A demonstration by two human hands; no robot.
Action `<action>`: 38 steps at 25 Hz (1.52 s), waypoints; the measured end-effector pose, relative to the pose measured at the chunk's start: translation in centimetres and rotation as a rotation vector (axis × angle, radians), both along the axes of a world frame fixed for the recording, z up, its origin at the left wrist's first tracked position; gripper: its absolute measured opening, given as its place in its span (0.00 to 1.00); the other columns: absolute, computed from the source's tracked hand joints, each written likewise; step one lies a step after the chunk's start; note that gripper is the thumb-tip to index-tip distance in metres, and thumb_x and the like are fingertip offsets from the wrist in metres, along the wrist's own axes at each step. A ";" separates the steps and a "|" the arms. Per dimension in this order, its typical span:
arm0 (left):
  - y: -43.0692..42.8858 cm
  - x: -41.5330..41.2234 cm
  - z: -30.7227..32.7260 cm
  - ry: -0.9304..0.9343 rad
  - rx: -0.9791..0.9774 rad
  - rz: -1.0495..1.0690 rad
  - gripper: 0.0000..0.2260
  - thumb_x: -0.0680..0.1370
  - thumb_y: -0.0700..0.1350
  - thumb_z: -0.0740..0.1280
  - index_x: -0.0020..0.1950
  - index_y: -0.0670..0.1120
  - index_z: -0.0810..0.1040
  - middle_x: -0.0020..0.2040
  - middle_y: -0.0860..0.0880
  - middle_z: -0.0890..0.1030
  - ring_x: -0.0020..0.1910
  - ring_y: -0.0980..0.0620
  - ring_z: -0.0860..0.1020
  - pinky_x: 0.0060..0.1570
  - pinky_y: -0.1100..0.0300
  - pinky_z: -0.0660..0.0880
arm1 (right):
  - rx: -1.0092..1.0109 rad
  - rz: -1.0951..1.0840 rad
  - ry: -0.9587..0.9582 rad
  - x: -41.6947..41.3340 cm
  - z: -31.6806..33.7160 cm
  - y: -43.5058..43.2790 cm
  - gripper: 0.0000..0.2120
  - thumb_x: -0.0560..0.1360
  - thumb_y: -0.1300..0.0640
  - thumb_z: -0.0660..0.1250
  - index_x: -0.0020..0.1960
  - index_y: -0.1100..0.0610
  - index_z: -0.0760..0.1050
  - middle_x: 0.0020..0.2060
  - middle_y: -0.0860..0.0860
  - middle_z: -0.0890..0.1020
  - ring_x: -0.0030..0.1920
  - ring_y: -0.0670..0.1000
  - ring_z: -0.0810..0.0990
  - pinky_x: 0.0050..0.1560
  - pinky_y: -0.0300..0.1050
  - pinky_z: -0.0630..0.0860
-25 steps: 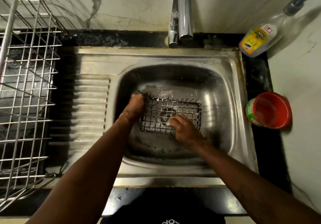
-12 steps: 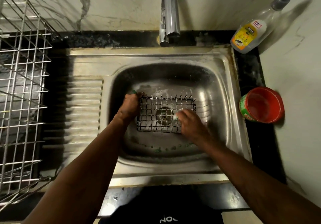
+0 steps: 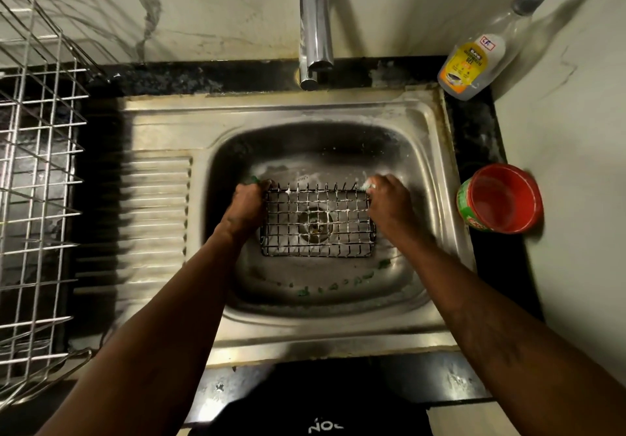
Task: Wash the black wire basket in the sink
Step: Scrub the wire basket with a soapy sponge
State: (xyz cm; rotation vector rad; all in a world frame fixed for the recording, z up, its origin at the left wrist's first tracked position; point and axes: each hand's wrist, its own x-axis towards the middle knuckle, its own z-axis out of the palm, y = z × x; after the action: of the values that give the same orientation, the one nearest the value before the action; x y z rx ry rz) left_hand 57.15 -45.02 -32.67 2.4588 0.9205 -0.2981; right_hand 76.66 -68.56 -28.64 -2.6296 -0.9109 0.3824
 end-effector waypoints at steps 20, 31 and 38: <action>-1.1 -1.9 0.7 -0.017 -0.027 0.217 0.23 0.75 0.28 0.61 0.64 0.46 0.80 0.46 0.40 0.85 0.46 0.38 0.84 0.51 0.47 0.79 | -0.180 -0.139 0.110 -7.4 2.1 -3.4 0.16 0.70 0.62 0.73 0.58 0.59 0.78 0.52 0.57 0.83 0.53 0.56 0.82 0.48 0.44 0.76; -2.6 -0.5 2.8 0.104 -0.029 0.249 0.13 0.81 0.34 0.62 0.65 0.37 0.77 0.53 0.42 0.82 0.44 0.46 0.82 0.43 0.66 0.81 | 0.028 0.185 0.142 -10.9 2.2 3.9 0.11 0.74 0.67 0.71 0.55 0.60 0.80 0.48 0.55 0.83 0.47 0.53 0.81 0.45 0.44 0.80; -3.6 0.5 7.8 0.176 0.127 0.159 0.12 0.76 0.37 0.65 0.59 0.42 0.80 0.57 0.37 0.81 0.56 0.34 0.81 0.51 0.46 0.79 | 0.184 0.060 0.202 -9.7 3.3 5.4 0.07 0.76 0.65 0.70 0.52 0.58 0.82 0.46 0.53 0.84 0.43 0.48 0.82 0.40 0.37 0.80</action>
State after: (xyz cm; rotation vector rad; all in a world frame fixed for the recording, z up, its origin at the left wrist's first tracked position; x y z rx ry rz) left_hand 57.68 -48.67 -24.92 2.4843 1.2362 -0.4173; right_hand 66.95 -63.14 -25.34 -2.3529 -0.9127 0.5417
